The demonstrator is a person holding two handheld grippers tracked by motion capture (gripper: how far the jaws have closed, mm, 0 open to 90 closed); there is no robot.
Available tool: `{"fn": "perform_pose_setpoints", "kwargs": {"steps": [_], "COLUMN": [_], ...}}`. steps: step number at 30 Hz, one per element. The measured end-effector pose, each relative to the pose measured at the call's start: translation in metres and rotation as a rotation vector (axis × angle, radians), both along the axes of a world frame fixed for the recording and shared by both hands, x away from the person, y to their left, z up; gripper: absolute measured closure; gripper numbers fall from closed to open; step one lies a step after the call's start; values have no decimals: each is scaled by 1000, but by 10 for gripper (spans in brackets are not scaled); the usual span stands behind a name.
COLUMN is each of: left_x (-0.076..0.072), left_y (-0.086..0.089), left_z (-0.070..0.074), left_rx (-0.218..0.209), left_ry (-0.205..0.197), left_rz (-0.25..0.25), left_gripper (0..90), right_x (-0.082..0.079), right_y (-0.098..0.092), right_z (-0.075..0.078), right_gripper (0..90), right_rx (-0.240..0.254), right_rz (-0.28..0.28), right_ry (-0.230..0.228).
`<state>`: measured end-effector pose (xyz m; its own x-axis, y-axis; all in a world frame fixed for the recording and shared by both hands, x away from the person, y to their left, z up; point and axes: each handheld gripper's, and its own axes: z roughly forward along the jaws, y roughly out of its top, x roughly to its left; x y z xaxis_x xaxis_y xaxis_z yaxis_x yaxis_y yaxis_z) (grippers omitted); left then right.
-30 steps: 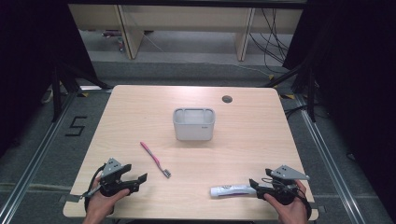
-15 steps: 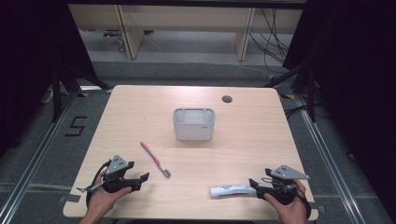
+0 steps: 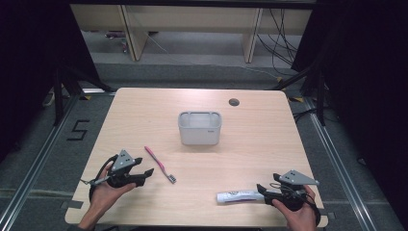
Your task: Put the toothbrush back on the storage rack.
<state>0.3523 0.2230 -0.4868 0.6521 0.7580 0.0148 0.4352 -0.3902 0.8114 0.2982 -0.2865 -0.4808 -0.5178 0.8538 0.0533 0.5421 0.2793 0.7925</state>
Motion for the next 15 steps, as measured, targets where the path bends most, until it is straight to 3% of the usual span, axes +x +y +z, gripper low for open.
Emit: {"fn": "perform_pose_setpoints", "kwargs": {"steps": [1,2,3,7,10,11,15], "left_x": [4,7,10,20,27,37,47], "left_y": [0,1,0,0,0,-2,-4], "left_z": [-1,-1,-3,-1,-1,-4,-7], "left_rx": [-5,15,4,28,40,47,45], "left_ry": [-3,-4,-10,-23,-32,-27,-8], "left_rz": [-5,-13,-10,0,17,28,30], "left_gripper": [484,638,684,856,894,895,897], "right_x": [0,0,0,1,0,1,0], "right_y": [0,0,0,0,0,0,-1], "right_z": [0,0,0,0,0,0,0], "right_gripper": [250,250,250,251,252,252,252], "right_rx": [0,1,0,0,5,8,1], "right_rz": [0,0,2,2,1,2,-4], "right_ry": [0,1,-2,-5,-3,-4,-6]}}
